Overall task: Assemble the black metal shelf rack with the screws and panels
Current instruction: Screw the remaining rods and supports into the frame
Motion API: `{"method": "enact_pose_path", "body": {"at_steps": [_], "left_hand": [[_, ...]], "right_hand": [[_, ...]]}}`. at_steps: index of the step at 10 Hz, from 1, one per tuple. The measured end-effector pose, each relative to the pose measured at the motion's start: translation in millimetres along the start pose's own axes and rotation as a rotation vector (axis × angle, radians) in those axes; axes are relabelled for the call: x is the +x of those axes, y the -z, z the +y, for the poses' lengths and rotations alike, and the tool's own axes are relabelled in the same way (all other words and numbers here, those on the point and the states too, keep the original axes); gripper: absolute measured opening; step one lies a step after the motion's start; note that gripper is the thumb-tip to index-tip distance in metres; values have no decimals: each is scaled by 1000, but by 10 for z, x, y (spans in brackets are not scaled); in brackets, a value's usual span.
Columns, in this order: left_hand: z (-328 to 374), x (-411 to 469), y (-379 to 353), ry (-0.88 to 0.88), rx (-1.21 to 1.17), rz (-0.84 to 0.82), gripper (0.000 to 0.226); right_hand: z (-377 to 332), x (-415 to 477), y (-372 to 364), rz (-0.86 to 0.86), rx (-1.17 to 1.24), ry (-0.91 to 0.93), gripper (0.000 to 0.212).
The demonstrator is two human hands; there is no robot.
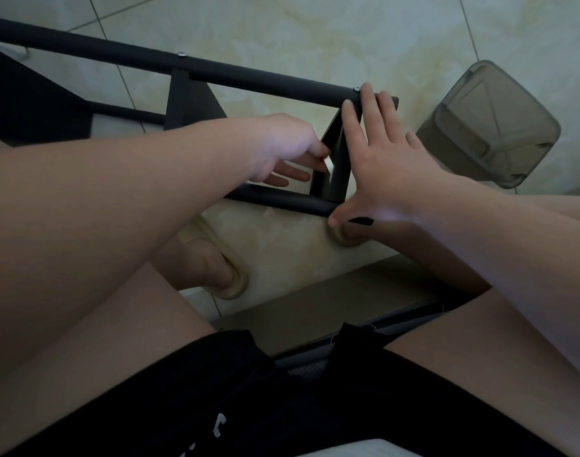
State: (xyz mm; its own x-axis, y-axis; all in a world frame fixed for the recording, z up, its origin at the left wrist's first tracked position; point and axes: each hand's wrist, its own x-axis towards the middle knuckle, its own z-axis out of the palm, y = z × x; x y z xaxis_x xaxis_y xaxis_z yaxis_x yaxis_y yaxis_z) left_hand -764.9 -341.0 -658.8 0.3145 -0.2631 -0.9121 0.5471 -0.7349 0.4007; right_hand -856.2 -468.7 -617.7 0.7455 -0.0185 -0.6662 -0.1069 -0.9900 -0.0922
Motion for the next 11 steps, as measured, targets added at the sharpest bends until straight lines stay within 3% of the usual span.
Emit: {"method": "enact_pose_path", "body": {"at_steps": [11], "left_hand": [[-41,38,-19,5,20,-60,14]], "right_hand": [[9,0,-12,-4,0,7,154]]}}
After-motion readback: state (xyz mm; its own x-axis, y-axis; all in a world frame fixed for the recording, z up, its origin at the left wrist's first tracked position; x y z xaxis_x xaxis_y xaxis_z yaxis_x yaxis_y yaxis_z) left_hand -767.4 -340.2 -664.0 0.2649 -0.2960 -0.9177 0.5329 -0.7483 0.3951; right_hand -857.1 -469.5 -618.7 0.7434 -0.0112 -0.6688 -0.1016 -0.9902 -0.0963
